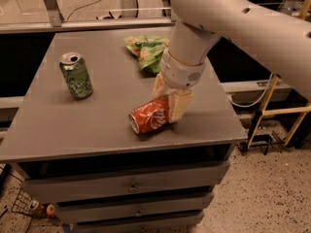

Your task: Move coke can near green can

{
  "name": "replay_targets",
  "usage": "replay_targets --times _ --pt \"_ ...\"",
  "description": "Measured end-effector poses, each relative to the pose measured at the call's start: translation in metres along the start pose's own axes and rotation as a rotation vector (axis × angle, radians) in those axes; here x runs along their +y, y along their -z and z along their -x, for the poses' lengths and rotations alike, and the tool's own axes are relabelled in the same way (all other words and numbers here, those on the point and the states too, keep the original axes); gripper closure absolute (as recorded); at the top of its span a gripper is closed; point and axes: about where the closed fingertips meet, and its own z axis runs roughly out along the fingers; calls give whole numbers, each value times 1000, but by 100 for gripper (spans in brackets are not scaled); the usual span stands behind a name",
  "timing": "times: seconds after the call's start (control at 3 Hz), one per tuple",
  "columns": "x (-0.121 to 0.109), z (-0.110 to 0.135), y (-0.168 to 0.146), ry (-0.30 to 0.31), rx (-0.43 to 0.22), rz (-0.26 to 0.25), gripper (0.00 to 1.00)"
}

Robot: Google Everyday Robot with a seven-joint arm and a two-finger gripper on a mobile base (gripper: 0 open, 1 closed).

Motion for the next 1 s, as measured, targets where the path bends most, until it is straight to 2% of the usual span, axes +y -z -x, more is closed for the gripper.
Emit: replay_targets --times 0.33,0.67,1.0 --pt "-14 -4 13 -33 -8 -23 95" --pt "-43 -12 45 -113 -58 -101 100" --pt "-43 -12 43 -112 -57 -99 100"
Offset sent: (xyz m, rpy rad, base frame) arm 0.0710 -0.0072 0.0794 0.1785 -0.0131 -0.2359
